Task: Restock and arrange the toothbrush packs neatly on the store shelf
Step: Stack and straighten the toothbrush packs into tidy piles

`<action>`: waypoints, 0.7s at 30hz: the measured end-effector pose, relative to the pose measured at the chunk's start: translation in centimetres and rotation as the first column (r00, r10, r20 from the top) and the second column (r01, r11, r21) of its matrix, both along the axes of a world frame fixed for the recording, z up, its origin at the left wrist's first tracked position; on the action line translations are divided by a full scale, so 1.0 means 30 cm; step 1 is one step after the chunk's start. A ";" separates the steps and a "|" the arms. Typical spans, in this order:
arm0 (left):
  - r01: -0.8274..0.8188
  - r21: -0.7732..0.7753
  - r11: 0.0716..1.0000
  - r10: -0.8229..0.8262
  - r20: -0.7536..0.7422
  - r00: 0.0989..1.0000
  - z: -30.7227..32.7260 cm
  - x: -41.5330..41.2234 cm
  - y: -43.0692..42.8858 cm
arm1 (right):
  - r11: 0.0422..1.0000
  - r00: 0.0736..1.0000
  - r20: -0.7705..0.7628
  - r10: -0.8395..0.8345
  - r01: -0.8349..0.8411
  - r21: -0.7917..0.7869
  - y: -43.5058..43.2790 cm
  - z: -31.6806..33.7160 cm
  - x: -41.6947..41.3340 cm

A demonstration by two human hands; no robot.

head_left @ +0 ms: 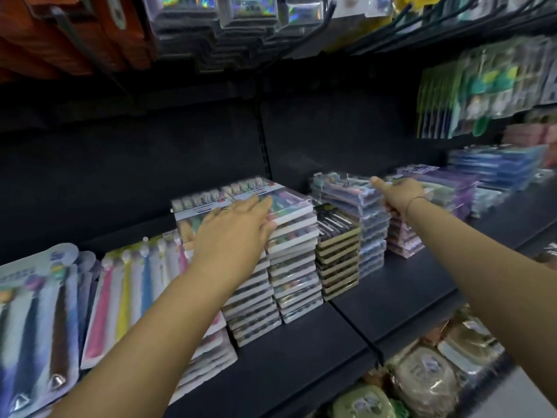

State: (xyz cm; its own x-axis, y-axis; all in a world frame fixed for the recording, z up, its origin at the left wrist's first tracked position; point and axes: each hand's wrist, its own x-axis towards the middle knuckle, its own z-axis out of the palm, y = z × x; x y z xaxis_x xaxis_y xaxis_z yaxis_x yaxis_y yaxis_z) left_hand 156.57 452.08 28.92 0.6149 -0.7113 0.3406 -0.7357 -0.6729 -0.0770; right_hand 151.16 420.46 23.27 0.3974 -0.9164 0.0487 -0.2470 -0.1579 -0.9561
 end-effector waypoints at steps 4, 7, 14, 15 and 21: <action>0.015 0.011 1.000 -0.015 0.034 0.999 -0.019 0.030 -0.012 | 0.996 0.994 0.091 -0.064 0.070 -0.060 0.010 -0.025 0.015; 0.059 -0.065 0.996 -0.055 0.059 0.997 -0.029 0.046 -0.004 | 0.972 0.943 0.284 -0.172 0.209 -0.105 0.137 -0.044 -0.019; 0.149 -0.636 0.757 -0.085 0.131 0.988 -0.128 0.071 0.446 | 0.861 0.689 0.519 0.506 -0.367 -0.352 0.983 -0.105 -0.167; 0.114 -0.699 0.706 -0.047 0.115 0.992 -0.161 0.075 0.556 | 0.785 0.642 0.452 0.620 -0.504 -0.360 1.101 -0.123 -0.170; -0.337 -0.885 0.322 0.461 -0.165 0.872 -0.394 0.132 1.250 | 0.282 0.265 0.135 0.955 -0.952 -0.122 1.652 -0.289 -0.003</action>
State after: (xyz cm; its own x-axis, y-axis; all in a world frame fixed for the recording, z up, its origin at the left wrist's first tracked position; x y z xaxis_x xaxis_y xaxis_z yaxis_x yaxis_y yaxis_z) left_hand 160.54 489.59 17.10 0.6552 0.3360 0.6766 -0.3875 -0.6194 0.6828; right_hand 151.07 470.02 14.61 0.9699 0.1165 0.2136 0.2327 -0.1882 -0.9541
